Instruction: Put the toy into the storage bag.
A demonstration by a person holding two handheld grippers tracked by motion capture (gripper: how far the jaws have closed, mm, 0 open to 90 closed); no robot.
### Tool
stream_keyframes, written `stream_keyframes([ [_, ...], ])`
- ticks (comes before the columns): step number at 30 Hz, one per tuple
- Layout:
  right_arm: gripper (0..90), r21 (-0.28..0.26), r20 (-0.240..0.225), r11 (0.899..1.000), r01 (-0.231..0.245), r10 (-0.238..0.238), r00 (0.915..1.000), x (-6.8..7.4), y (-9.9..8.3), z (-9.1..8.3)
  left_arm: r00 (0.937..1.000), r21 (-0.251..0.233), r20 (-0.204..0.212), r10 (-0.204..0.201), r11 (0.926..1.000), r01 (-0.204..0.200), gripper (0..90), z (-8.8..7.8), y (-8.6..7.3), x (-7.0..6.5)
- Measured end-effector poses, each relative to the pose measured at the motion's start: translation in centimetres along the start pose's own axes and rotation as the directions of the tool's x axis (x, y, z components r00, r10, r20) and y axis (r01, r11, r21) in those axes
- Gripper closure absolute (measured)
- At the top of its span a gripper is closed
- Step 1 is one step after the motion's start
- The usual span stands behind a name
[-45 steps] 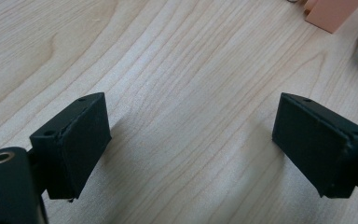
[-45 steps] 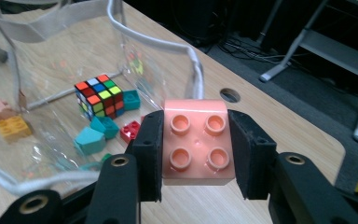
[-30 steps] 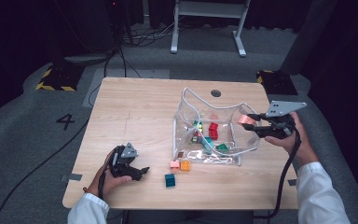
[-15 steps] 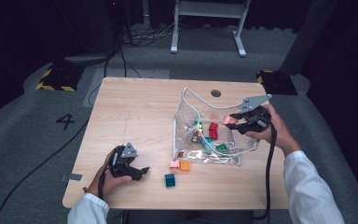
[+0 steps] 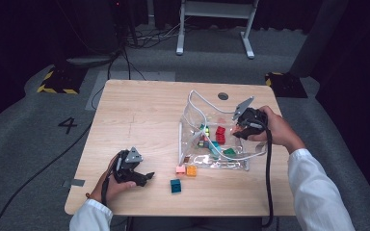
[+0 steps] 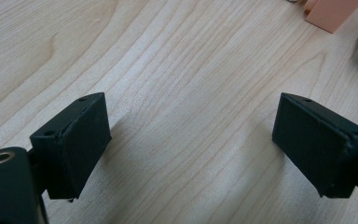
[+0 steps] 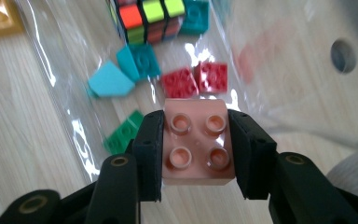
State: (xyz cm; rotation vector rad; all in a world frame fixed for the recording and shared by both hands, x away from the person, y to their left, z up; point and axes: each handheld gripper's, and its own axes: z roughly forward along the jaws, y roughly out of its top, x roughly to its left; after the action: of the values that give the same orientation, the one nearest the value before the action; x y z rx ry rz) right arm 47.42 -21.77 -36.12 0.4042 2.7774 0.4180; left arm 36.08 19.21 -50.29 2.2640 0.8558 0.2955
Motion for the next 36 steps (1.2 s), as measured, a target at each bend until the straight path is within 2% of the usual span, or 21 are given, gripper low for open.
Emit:
stream_keyframes([
  [3, 58.7, 0.085, -0.015, 0.996, -0.002, 0.003, 0.9999, -0.2, -0.8, 0.4, 1.0, 0.0, 0.001, 0.001, 1.0, -0.001, 11.4, 0.0, 0.0, 0.0],
  [4, 58.6, 0.133, -0.002, 0.991, -0.002, 0.003, 1.0, -0.3, -1.2, 0.5, 1.0, 0.0, 0.001, 0.001, 1.0, -0.001, 11.4, 0.0, 0.0, 0.0],
  [5, 58.7, 0.152, 0.007, 0.988, 0.005, -0.007, 1.0, -0.3, -1.4, 0.5, 1.0, 0.0, 0.001, 0.0, 1.0, 0.0, 11.5, 0.0, 0.0, 0.0],
  [7, 58.7, 0.155, 0.0, 0.988, 0.011, -0.011, 0.9999, -0.4, -1.9, 0.3, 1.0, 0.0, 0.001, 0.0, 1.0, 0.0, 11.4, 0.0, 0.0, 0.0],
  [11, 58.5, 0.143, 0.002, 0.99, -0.013, 0.013, 0.9999, -0.2, -2.3, 0.0, 1.0, 0.0, 0.0, 0.001, 1.0, -0.001, 11.5, 0.0, 0.0, 0.0],
  [13, 58.1, 0.132, 0.007, 0.991, 0.001, -0.002, 1.0, -0.2, -2.4, -0.1, 1.0, 0.0, 0.0, 0.001, 1.0, -0.001, 11.4, 0.0, 0.0, 0.0],
  [15, 56.3, 0.113, 0.002, 0.994, 0.002, -0.003, 1.0, -0.1, -2.5, -0.1, 1.0, 0.0, 0.0, 0.001, 1.0, -0.001, 11.5, 0.0, 0.0, 0.0],
  [19, 52.9, 0.041, 0.002, 0.999, -0.018, 0.018, 0.9998, 0.0, -2.6, -0.6, 1.0, 0.0, 0.001, 0.001, 1.0, -0.001, 11.5, 0.0, 0.0, 0.0],
  [23, 49.7, -0.014, 0.018, 0.999, -0.051, 0.051, 0.9985, 0.2, -2.9, -1.3, 1.0, 0.0, 0.001, 0.0, 1.0, 0.0, 11.4, 0.0, 0.0, 0.0],
  [25, 46.1, -0.065, 0.029, 0.996, -0.067, 0.069, 0.9972, 0.3, -3.1, -1.9, 1.0, 0.0, 0.001, 0.001, 1.0, -0.001, 11.4, 0.0, 0.0, 0.0],
  [28, 43.2, -0.139, 0.044, 0.987, -0.082, 0.089, 0.995, 0.5, -3.5, -2.9, 1.0, 0.0, 0.001, 0.001, 1.0, -0.001, 11.4, 0.0, 0.0, 0.0],
  [31, 38.6, -0.225, 0.056, 0.969, -0.099, 0.114, 0.9919, 0.9, -3.8, -3.9, 1.0, 0.0, 0.001, 0.001, 1.0, -0.001, 11.4, 0.0, 0.0, 0.0],
  [32, 35.9, -0.237, 0.071, 0.966, -0.108, 0.128, 0.9893, 0.9, -3.9, -4.3, 1.0, 0.0, 0.001, 0.0, 1.0, 0.0, 11.4, 0.0, 0.0, 0.0],
  [33, 33.6, -0.259, 0.085, 0.958, -0.126, 0.152, 0.9846, 1.1, -4.0, -4.5, 1.0, 0.0, 0.001, 0.0, 1.0, 0.0, 11.4, 0.0, 0.0, 0.0],
  [36, 29.0, -0.305, 0.098, 0.938, -0.165, 0.203, 0.9742, 1.6, -4.5, -5.4, 1.0, 0.0, 0.001, 0.001, 1.0, -0.001, 11.4, 0.0, 0.0, 0.0],
])
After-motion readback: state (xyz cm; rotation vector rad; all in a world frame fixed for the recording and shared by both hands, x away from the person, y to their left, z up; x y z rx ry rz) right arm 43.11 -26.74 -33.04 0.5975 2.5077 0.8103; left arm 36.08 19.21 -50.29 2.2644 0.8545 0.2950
